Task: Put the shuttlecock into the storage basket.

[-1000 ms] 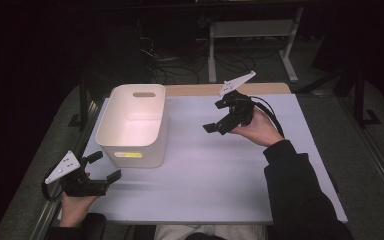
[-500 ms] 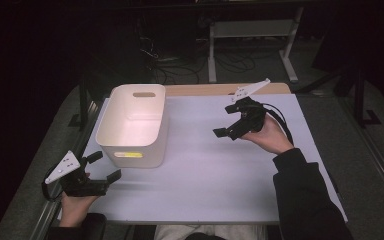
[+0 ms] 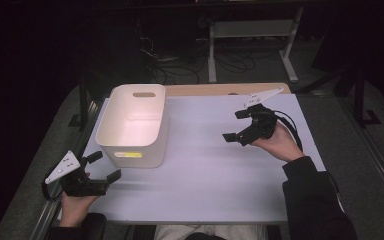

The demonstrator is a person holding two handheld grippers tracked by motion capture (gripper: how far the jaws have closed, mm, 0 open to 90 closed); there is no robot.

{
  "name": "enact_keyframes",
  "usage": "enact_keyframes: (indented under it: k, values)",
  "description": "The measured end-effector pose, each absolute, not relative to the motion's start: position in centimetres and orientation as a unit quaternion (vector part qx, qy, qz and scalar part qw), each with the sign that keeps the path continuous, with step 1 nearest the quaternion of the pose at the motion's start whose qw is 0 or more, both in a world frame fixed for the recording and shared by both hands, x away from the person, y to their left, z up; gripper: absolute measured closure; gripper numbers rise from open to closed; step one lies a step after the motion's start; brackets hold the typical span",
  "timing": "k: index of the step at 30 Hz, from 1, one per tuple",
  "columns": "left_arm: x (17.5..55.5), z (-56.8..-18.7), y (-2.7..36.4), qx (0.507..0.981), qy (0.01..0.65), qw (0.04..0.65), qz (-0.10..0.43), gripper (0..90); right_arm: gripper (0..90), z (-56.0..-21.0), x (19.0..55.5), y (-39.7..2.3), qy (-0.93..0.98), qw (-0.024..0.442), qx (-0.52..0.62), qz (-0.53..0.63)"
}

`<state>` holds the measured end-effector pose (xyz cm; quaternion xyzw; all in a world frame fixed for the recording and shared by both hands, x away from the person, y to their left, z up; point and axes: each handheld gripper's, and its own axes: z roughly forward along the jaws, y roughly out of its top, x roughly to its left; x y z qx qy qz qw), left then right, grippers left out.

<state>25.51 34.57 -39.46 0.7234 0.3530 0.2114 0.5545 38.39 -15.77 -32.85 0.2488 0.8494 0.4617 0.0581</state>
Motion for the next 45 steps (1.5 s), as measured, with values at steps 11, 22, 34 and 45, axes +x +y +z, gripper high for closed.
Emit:
enact_keyframes:
  k: [11, 22, 34, 45]
  values:
    - [25.5, -39.5, 34.6, 0.723, 0.353, 0.555, 0.212, 0.0, 0.0, -34.1, 37.5, -17.5, 0.840, 0.060, 0.266, 0.469]
    - [25.5, -39.5, 34.5, 0.723, 0.353, 0.555, 0.212, 0.0, 0.0, -35.4, 36.5, -19.7, 0.828, 0.060, 0.287, 0.477]
    - [25.6, -39.5, 34.5, 0.723, 0.354, 0.555, 0.212, 0.0, 0.0, -37.5, 34.9, -21.1, 0.823, 0.058, 0.303, 0.477]
    - [25.5, -39.5, 34.5, 0.723, 0.355, 0.554, 0.212, 0.0, 0.0, -38.6, 33.1, -22.6, 0.810, 0.074, 0.315, 0.489]
